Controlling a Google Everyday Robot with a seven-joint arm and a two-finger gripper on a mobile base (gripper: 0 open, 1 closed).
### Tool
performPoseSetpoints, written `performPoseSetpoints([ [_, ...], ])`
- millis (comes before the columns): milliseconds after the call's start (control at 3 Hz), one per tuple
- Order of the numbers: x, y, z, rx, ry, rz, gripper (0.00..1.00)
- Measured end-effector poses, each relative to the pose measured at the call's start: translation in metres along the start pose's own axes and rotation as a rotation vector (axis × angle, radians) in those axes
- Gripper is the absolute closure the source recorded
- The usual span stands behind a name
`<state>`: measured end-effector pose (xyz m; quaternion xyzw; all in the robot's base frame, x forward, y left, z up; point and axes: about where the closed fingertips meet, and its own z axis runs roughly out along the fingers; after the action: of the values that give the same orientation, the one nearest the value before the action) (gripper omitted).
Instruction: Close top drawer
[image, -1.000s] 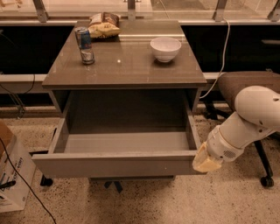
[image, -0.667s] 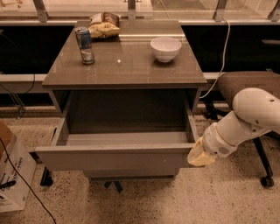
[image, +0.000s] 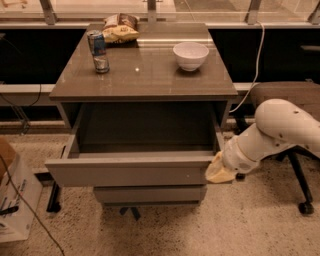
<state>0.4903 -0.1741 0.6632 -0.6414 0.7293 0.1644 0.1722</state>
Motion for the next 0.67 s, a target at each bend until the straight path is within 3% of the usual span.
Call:
performPoseSetpoints([
  [333, 0.000, 0.000, 0.000, 0.000, 0.000, 0.000, 1.00],
  [667, -0.020, -0.042, 0.021, 0.025, -0.044, -0.072, 1.00],
])
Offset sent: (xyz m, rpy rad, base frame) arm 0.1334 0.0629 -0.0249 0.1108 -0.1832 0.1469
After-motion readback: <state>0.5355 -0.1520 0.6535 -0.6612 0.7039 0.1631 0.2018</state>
